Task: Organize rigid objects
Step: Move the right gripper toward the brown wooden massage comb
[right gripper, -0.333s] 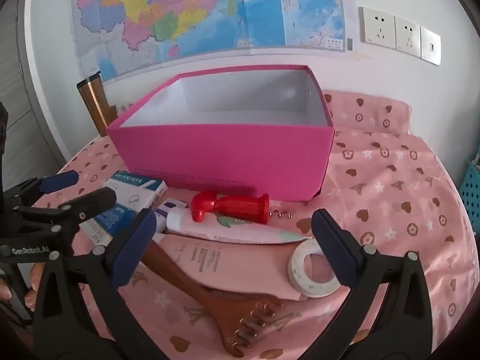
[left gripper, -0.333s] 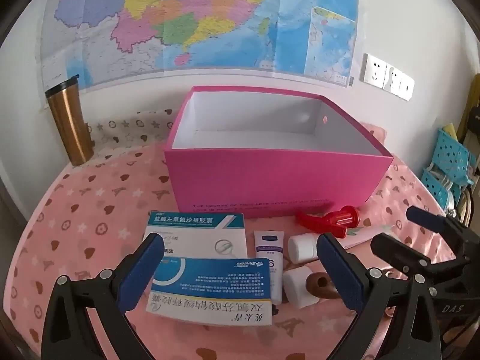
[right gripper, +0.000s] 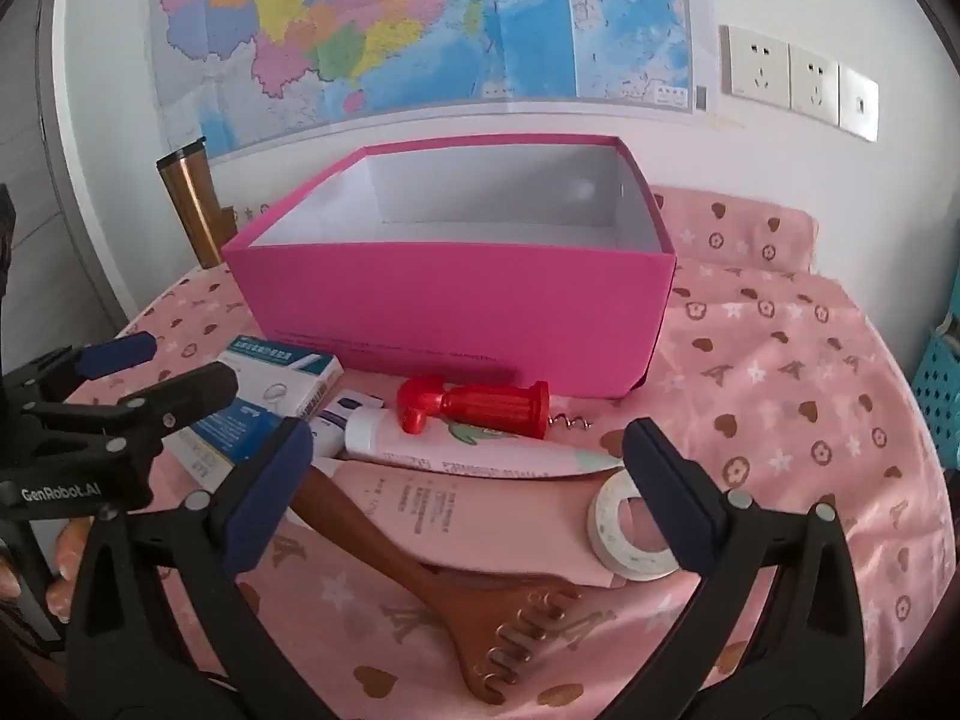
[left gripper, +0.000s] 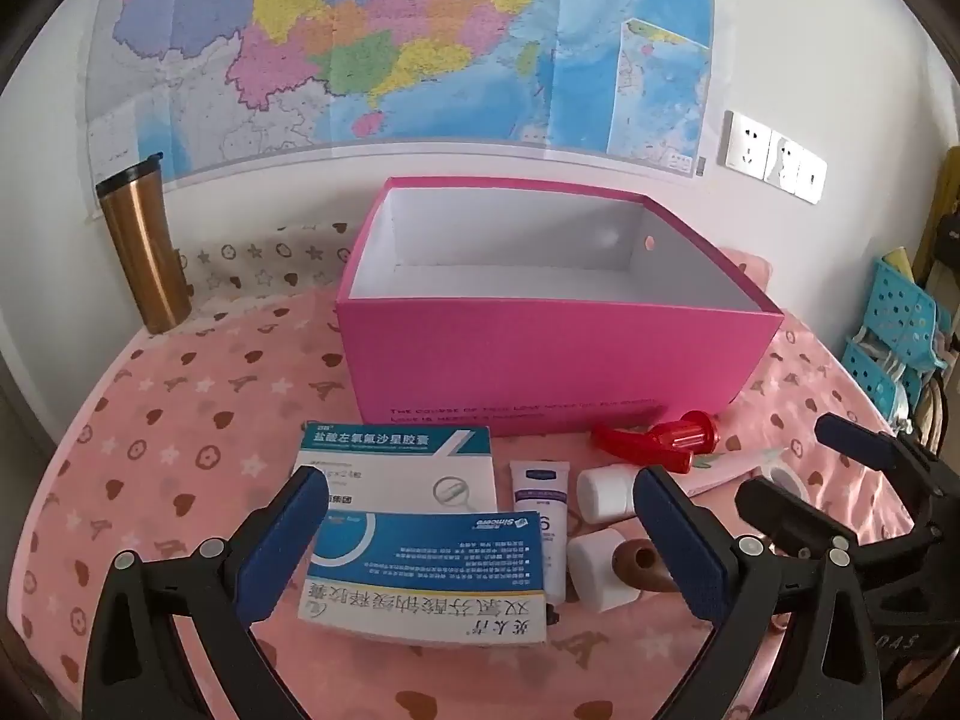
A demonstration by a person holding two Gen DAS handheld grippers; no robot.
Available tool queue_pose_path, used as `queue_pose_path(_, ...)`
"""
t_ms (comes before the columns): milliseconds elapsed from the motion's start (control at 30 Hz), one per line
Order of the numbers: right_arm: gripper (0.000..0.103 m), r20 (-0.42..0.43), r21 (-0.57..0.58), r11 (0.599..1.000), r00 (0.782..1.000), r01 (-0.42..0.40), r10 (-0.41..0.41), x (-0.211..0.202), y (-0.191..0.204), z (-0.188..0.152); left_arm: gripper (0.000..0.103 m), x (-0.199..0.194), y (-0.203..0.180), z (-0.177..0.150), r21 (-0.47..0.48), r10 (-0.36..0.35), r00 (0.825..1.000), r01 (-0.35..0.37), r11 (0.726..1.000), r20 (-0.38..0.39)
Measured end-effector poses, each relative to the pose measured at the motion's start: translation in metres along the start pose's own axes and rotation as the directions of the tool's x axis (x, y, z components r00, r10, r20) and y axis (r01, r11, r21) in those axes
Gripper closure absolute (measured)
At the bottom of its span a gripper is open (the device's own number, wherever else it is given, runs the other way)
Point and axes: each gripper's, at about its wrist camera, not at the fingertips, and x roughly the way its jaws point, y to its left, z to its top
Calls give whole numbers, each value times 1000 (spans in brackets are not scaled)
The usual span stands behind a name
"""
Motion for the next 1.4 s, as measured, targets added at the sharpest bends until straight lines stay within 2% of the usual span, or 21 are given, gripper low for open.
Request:
queue_pose_path(200,0,-4,29,999,999,-32,32,-4,31,-6,0,0,-2,-1,8,2,1000,-2,1000,-1)
queue_pose_path(267,0,-11,23,1000,1000,12,-11,-4,46,-10,0,1,-2,-2,8,1,1000,-1,1000,-1)
queue_pose_path(367,0,-9,8,1000,1000,27,-27,-4,48,-11,0,1,-3,-4,9,2,1000,-1,1000,-2)
queue_pose_path(1067,0,-20,17,1000,1000,10,-10,-4,44,-20,0,7,-6,-8,16,-15,1000,15,1000,-13)
queue_pose_path(1267,0,-72,41,999,997,14,-11,-4,30,-39,0,12,-10,-12,43,-26,999,27,999,-28)
queue_pose_path(1400,5,-115,68,998,993,17,-9,-7,19,-54,0,16,-17,-14,70,-43,998,46,997,-40)
